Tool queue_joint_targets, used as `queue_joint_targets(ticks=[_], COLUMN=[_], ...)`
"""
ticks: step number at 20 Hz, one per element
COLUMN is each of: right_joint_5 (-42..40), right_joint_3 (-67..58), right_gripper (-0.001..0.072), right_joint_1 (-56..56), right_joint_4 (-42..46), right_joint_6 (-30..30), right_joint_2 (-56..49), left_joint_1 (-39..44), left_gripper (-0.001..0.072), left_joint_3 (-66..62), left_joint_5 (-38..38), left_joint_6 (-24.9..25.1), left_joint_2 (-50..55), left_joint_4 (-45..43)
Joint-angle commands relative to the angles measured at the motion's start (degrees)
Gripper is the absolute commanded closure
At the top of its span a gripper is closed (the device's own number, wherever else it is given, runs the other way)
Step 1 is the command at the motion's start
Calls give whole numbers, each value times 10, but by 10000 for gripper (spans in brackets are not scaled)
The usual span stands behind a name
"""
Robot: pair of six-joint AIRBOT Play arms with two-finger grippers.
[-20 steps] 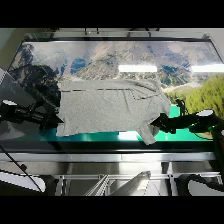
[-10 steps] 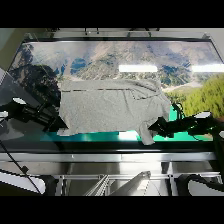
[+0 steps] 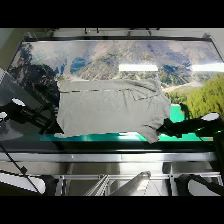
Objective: Fold the shirts.
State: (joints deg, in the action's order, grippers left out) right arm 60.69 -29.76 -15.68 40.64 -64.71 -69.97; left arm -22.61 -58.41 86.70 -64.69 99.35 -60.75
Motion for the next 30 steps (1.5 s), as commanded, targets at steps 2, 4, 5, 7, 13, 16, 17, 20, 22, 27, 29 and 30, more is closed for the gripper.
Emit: queue_joint_targets(ticks=[2,4,5,7,13,16,17,20,22,27,29,30], right_joint_5=[56,65,70,77,-60,-65,-66,-85,-90,-77,-38,-26], right_joint_3=[-1,0,0,-1,-172,-284,-317,-387,-411,-416,-431,-442], right_gripper=[697,697,697,697,696,696,696,696,696,496,253,147], right_joint_1=[-86,-80,-67,-33,51,51,51,56,57,68,54,45], right_joint_4=[-10,-17,-34,-93,-165,-165,-165,-169,-170,-169,-143,-109], right_joint_6=[10,12,20,35,64,64,64,65,75,174,191,191], right_joint_2=[83,84,84,94,27,-97,-143,-256,-308,-338,-320,-308], left_joint_1=[-39,-46,-47,-51,-34,-18,-14,-10,-3,18,15,9], left_gripper=[686,686,686,685,685,685,685,690,691,351,-5,-5], left_joint_3=[-29,-29,-29,-31,-198,-330,-369,-480,-538,-608,-598,-596], left_joint_5=[4,8,22,55,80,75,70,56,45,40,40,47], left_joint_6=[-5,-5,-4,10,54,8,-5,-45,-57,-68,-68,-68], left_joint_2=[-16,-12,-7,-5,7,76,105,205,265,341,337,337], left_joint_4=[9,9,9,47,276,273,273,273,274,298,337,360])
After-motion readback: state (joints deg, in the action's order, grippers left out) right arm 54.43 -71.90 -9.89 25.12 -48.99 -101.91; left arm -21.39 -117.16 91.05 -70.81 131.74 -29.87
